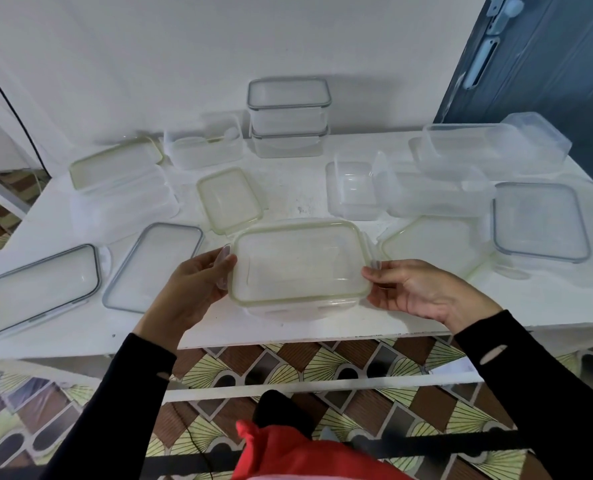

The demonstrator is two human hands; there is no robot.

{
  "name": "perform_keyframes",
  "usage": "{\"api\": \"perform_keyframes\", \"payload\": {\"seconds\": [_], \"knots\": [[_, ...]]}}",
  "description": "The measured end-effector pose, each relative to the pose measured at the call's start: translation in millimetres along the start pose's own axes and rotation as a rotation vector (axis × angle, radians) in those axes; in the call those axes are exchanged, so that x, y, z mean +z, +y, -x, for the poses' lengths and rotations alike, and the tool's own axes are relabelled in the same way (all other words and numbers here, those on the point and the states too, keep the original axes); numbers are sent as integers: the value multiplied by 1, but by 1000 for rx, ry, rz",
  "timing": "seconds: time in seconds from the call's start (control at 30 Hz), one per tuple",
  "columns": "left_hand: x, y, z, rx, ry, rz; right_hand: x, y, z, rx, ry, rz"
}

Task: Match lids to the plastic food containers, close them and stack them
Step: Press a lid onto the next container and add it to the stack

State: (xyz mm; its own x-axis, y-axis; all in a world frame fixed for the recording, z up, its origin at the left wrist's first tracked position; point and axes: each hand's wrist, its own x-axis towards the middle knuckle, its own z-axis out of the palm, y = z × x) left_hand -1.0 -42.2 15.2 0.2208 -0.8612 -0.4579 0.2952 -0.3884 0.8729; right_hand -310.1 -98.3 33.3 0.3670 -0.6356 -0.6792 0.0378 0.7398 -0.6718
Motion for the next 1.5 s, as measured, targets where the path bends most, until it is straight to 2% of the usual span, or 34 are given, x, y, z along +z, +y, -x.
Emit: {"api": "perform_keyframes", "payload": {"seconds": [0.27, 0.43, 0.53, 0.6, 0.63, 0.7, 0.77, 0.83, 0.9, 0.97, 1.03, 1.1, 1.2, 1.33, 1.5], "knots": [[5, -5, 2, 22, 1, -14, 0, 5, 1, -66, 66, 60], [8, -5, 5, 75, 59, -54, 4, 12, -2, -154, 162, 121], [12, -5, 7, 77, 122, -29, 6, 9, 1, -138, 159, 102], [13, -10, 8, 143, 168, -73, 6, 8, 3, -153, 173, 86], [13, -13, 8, 219, 201, -182, 6, 9, 2, -190, 203, 113], [16, -20, 10, 411, 271, -568, 6, 13, 1, -334, 309, 325], [20, -25, 13, 568, 363, -892, 8, 19, 0, -558, 418, 671], [23, -23, 15, 742, 441, -1044, 11, 26, -1, -813, 506, 910], [24, -24, 16, 931, 401, -1092, 18, 30, 1, -1000, 520, 1000], [29, -28, 19, 1040, 218, -1141, 24, 38, -1, -1100, 426, 1073], [36, -35, 27, 1023, 63, -1219, 26, 48, -4, -1149, 293, 1162], [37, -42, 32, 966, 4, -1262, 22, 56, -7, -1144, 178, 1264], [30, -46, 34, 939, -37, -1375, 15, 63, -13, -1180, 142, 1391], [26, -53, 27, 1011, -18, -1516, 14, 67, -20, -1264, 186, 1417], [30, -64, 23, 1175, 116, -1448, 15, 71, -27, -1342, 264, 1374]]}}
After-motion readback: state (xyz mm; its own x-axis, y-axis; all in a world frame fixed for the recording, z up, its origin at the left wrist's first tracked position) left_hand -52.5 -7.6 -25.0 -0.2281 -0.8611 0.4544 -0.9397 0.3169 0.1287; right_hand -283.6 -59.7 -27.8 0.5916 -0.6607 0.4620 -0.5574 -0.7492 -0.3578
